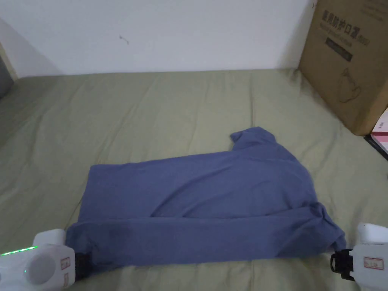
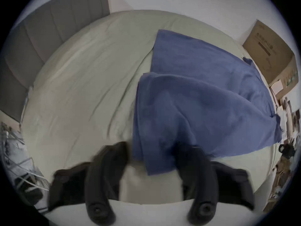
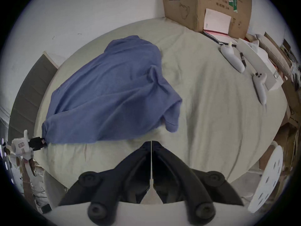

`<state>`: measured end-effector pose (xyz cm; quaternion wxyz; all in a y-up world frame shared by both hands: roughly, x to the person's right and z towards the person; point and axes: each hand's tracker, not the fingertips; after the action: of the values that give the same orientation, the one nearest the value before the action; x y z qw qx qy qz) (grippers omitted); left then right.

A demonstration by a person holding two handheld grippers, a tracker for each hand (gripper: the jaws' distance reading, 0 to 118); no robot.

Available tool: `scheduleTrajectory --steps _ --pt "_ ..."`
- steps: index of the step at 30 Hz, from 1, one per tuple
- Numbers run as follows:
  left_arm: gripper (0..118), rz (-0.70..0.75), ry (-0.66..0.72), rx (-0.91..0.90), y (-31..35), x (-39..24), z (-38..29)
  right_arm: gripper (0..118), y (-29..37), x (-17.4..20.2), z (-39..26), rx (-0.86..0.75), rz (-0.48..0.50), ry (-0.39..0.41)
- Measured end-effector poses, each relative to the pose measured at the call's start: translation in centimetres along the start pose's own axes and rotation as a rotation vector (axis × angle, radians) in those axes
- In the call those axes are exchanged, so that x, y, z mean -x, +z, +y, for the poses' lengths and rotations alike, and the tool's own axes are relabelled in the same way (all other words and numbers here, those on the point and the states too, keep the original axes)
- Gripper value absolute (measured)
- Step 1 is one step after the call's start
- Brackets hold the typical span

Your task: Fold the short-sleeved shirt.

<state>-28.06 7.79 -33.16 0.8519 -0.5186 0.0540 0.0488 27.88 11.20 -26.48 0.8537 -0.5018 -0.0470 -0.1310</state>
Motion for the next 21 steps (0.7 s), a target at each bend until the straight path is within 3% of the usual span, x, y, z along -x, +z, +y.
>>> scheduleTrajectory --steps 1,2,3,4,6,7,8,9,10,11,14,15,16,18,20,21 --pt "19 -0.018 -0.003 -0.023 0.6 -0.3 -0.2 1 0.0 -0.3 0.0 -0.003 0.000 -0.005" --pt "4 -0.048 0.015 -0.040 0.9 -0.2 -0.3 1 0.1 -0.5 0.1 -0.005 -0.003 -0.015" --pt "4 -0.042 0.022 -0.025 0.9 -0.1 -0.2 2 0.1 -0.9 0.4 -0.002 -0.009 -0.027" --pt "4 -0.040 0.016 -0.008 0.7 -0.1 -0.2 10 0.1 -1.3 0.7 -0.001 -0.013 -0.039" --pt "4 -0.039 0.003 0.006 0.5 -0.2 -0.1 44 -0.1 -2.0 1.5 -0.023 -0.034 -0.086" --pt "4 -0.035 -0.001 0.006 0.5 -0.3 0.0 67 0.0 -1.4 1.1 -0.027 -0.038 -0.098" --pt "4 -0.032 -0.004 0.006 0.5 -0.4 0.0 76 0.0 -1.5 1.1 -0.024 -0.038 -0.112" --pt "4 -0.031 -0.005 0.008 0.5 -0.5 0.2 77 0.0 -1.4 1.2 -0.031 -0.024 -0.123" --pt "4 -0.030 -0.005 0.008 0.6 -0.5 0.3 77 0.1 -1.3 1.2 -0.040 0.002 -0.130" --pt "4 -0.029 -0.005 0.007 0.6 -0.4 0.4 77 -1.8 -3.7 3.2 -0.043 0.019 -0.134" --pt "4 -0.027 -0.010 0.010 0.7 -0.5 0.5 73 -3.6 -3.2 3.6 -0.021 0.008 -0.132" --pt "4 -0.026 -0.016 0.013 0.7 -0.5 0.6 54 -5.5 -3.5 5.9 -0.017 0.014 -0.129" --pt "4 -0.025 -0.022 0.013 0.8 -0.5 0.6 15 -6.4 -3.0 6.7 0.015 0.015 -0.136" --pt "4 -0.025 -0.028 0.018 0.9 -0.5 0.7 11 -7.0 -1.6 6.2 0.063 0.024 -0.123" --pt "4 -0.023 -0.033 0.015 1.3 -0.5 0.8 10 -6.6 -1.1 5.0 0.001 -0.063 -0.022" --pt "4 -0.027 -0.034 0.014 1.6 -0.3 1.0 10 -6.0 -0.9 4.9 0.001 -0.065 -0.034"
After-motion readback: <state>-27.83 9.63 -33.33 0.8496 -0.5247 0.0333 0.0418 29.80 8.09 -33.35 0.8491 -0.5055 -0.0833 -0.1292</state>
